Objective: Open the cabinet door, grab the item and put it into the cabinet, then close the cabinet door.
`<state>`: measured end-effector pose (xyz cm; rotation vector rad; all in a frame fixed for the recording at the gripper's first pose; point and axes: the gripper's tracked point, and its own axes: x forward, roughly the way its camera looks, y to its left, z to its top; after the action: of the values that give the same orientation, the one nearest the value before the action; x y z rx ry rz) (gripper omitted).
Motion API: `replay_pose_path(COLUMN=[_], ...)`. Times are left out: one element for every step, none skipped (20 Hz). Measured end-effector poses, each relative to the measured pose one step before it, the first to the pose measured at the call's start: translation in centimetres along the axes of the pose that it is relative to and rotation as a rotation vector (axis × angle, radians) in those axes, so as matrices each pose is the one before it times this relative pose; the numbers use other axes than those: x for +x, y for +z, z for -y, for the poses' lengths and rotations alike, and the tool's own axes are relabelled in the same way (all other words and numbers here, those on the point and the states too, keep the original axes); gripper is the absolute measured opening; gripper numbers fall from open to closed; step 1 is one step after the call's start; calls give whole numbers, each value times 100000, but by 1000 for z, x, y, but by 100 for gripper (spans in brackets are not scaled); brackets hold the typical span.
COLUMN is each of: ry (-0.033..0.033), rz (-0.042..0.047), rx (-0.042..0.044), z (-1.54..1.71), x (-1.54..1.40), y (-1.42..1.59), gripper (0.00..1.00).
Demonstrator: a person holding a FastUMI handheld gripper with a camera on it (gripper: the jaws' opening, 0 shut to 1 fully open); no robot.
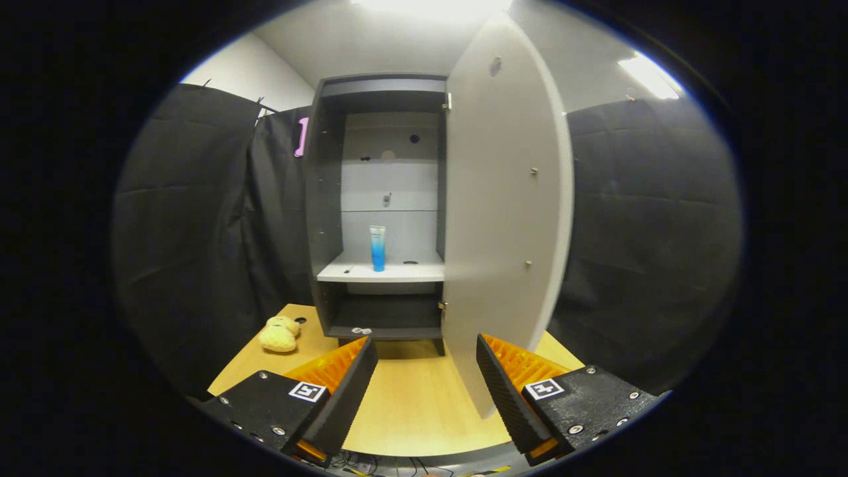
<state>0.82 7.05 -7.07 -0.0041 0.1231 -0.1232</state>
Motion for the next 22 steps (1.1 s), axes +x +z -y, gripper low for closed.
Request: replay_pose_path(ry=[-1275, -1056, -1278, -1309, -1560, -1023, -248, -77, 362, 916, 1042, 755, 1495, 2458, 3108, 2705, 2934, 3008, 2428, 1780, 1591, 840], rz=[-709, -742, -626, -426, -912, -764, -735, -548, -473, 272, 857, 952, 982, 617, 363, 32, -543, -403, 73, 600, 1176, 1084], rx=[1314, 1659, 1017, 235, 501, 1075, 2220, 1701, 1753, 1193, 645, -222, -421, -208, 95, 103, 104, -2, -389, -680, -400, -547], z=[1549, 1664, 2132, 1965, 2164, 2268, 1935, 1565, 1508, 719, 880, 508, 279, -178, -367, -240, -434, -354, -389, -319, -365, -501], x=[-247, -179, -178, 140, 315, -109, 569, 636, 991, 882, 1138, 1071, 1128, 960, 1013, 492, 535, 475, 291, 264, 14, -96], y=[-305, -420, -245, -312, -280, -118, 123, 84, 512, 516, 965, 751, 909, 638, 669, 169, 233, 171, 213, 430, 494, 233], gripper=[94, 93, 93, 93, 93, 93, 93, 93, 93, 93, 93, 93, 94, 94, 94, 94, 95, 95, 95, 95, 95, 95])
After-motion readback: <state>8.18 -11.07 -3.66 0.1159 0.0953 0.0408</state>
